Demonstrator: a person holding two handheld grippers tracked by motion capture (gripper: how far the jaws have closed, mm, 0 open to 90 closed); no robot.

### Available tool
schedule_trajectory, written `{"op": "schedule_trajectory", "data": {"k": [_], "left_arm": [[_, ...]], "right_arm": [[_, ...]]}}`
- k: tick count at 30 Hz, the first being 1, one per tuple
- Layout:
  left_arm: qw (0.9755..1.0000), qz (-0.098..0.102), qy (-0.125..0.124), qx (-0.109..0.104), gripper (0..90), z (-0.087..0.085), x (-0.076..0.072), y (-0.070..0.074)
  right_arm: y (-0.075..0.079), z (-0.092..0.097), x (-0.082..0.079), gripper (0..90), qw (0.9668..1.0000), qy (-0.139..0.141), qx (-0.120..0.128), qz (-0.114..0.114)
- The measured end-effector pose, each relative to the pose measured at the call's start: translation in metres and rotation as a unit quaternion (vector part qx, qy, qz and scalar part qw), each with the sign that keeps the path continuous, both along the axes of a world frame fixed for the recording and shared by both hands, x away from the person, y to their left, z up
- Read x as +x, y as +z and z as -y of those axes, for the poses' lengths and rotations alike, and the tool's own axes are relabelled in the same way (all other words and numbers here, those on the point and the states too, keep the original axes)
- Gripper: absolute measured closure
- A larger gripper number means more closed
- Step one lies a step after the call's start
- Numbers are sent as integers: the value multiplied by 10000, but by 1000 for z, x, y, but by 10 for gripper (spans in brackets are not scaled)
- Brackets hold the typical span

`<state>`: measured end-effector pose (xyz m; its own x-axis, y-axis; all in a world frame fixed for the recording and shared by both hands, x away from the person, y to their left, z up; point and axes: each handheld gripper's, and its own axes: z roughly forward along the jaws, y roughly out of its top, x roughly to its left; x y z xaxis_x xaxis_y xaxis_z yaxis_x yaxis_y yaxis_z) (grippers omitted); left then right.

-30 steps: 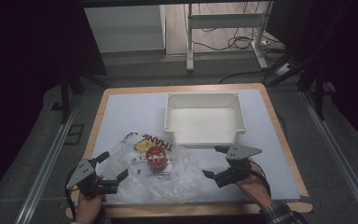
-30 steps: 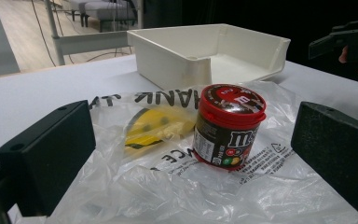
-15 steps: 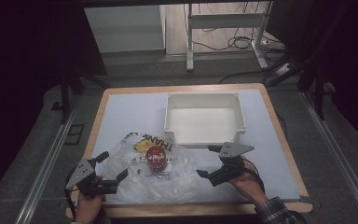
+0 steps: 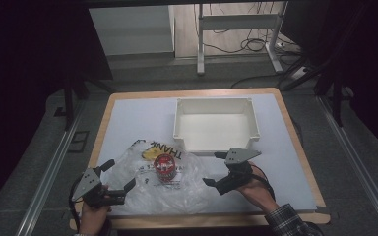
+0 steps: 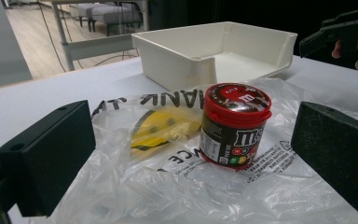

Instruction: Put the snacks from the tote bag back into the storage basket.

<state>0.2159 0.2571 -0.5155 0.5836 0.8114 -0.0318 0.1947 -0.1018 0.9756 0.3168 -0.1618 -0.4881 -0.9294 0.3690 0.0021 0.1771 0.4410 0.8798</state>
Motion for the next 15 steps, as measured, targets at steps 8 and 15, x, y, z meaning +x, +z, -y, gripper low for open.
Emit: {"op": "schedule_trajectory", "data": {"k": [8, 15], "left_arm": [[10000, -15, 34, 14, 0, 0, 0, 0], [10000, -21, 34, -1, 0, -1, 0, 0]], "right_arm": [[-2, -12, 4, 26, 9998, 137, -112, -90], [-3, -22, 6, 26, 9995, 241, -155, -113]]}}
